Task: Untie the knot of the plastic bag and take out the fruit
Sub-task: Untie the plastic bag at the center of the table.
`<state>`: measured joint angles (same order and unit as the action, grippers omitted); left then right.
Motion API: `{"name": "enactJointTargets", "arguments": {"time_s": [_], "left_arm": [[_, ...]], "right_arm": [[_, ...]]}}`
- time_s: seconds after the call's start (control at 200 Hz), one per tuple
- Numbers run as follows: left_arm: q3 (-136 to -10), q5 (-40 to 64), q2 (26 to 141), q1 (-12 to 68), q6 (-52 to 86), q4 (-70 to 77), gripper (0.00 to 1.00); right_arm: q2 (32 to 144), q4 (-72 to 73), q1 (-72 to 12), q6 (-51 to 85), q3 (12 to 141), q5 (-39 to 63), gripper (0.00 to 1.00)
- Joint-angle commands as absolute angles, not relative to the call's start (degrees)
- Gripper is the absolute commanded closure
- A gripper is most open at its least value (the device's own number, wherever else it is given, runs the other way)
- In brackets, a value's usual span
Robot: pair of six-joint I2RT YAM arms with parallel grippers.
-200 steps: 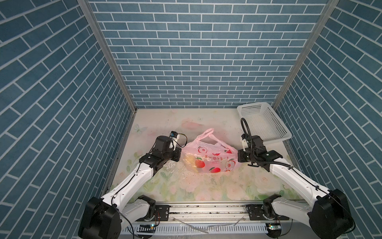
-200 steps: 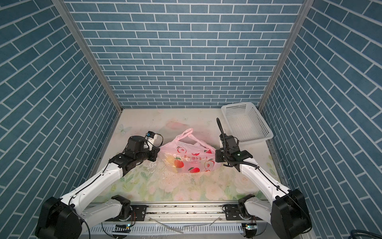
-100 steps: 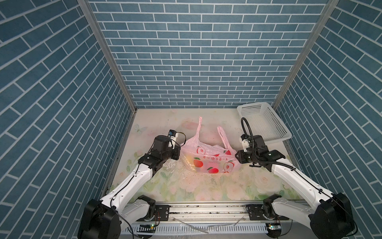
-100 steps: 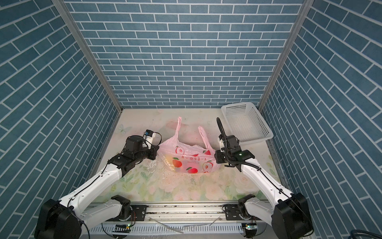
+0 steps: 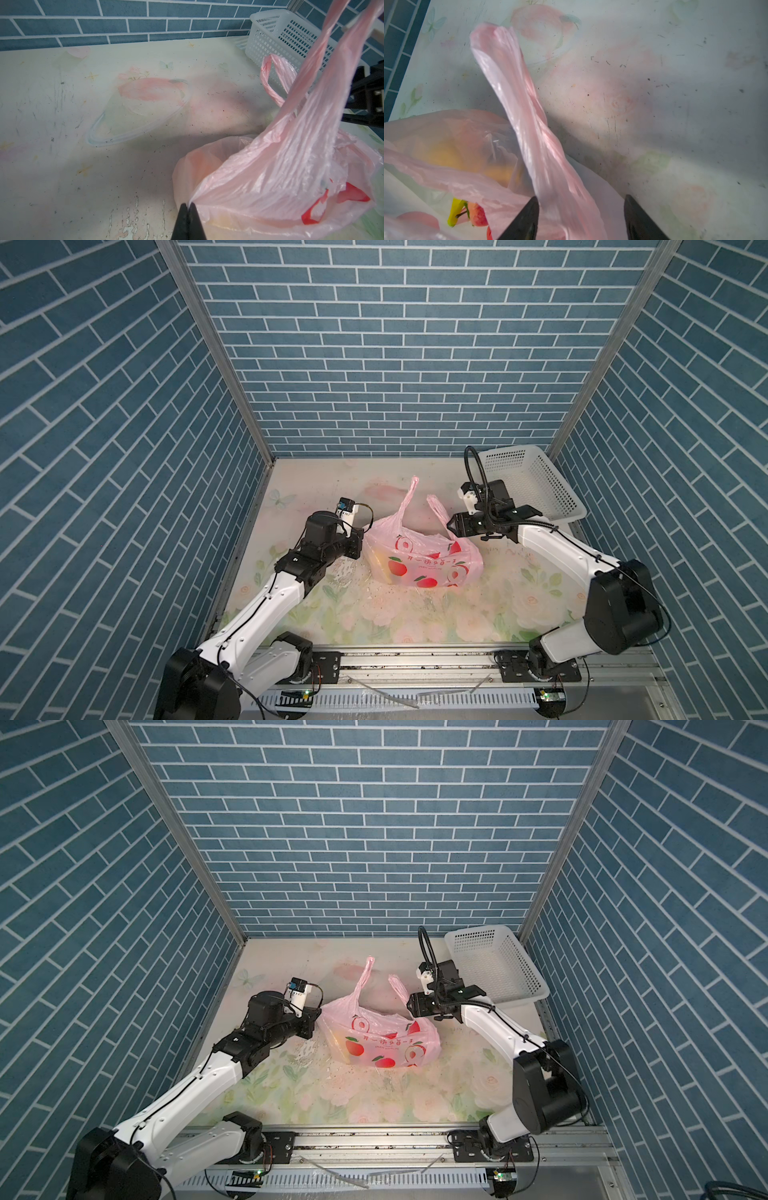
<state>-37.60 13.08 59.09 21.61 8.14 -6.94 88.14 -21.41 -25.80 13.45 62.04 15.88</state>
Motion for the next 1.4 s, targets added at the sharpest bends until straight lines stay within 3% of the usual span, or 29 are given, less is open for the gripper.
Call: {"name": "enactJointTargets", "arguments": {"time_s": [0.0,0.065,0.11,0.24,0.29,0.405,0.485,0.64,0.745,1.2,1.305,1.395], "left_arm": [[-36.77,12.66,58.02,21.28,7.78,-6.8,1.0],[-36.67,12.45,58.0,21.34,7.73,-7.36,1.0],[-36.72,12.23,57.92,21.31,7.66,-7.7,1.0],[-36.69,11.78,57.79,21.35,7.96,-8.2,1.0],[-36.82,11.65,57.74,21.35,8.01,-8.51,0.92],[-38.17,11.6,57.74,21.32,8.17,-10.5,0.48],[-39.72,12.11,57.82,21.36,8.28,-12.35,0.3],[-44.97,14.83,58.81,21.98,8.34,-14.75,0.1],[-49.29,16.84,60.72,24.14,7.76,-15.53,0.03],[-65.66,13.96,77.08,27.64,8.78,-13.9,0.03],[-68.99,12.68,80.47,28.13,8.79,-14.44,0.11],[-71.4,12.62,83.02,28.22,8.78,-13.59,0.35]], "right_arm": [[90.03,-18.0,-25.66,13.35,65.47,20.42,0.38],[90.82,-17.5,-25.66,13.54,65.74,21.21,0.44],[91.08,-17.27,-25.66,13.54,65.82,21.52,0.54],[90.48,-17.23,-25.66,13.54,65.35,21.45,1.0],[89.3,-17.24,-25.66,13.58,64.98,21.15,1.0],[84.78,-16.79,-25.67,13.71,63.37,21.08,1.0],[80.55,-16.2,-25.82,13.88,61.55,21.66,1.0],[72.91,-16.32,-26.33,14.74,58.13,22.59,1.0],[69.33,-16.72,-27.19,14.94,56.14,22.44,1.0],[60.81,-17.47,-31.27,14.23,51.79,19.82,1.0],[59.73,-17.68,-31.64,14.36,50.83,19.24,1.0],[59.69,-17.59,-31.62,14.04,50.41,17.98,1.0]]}}
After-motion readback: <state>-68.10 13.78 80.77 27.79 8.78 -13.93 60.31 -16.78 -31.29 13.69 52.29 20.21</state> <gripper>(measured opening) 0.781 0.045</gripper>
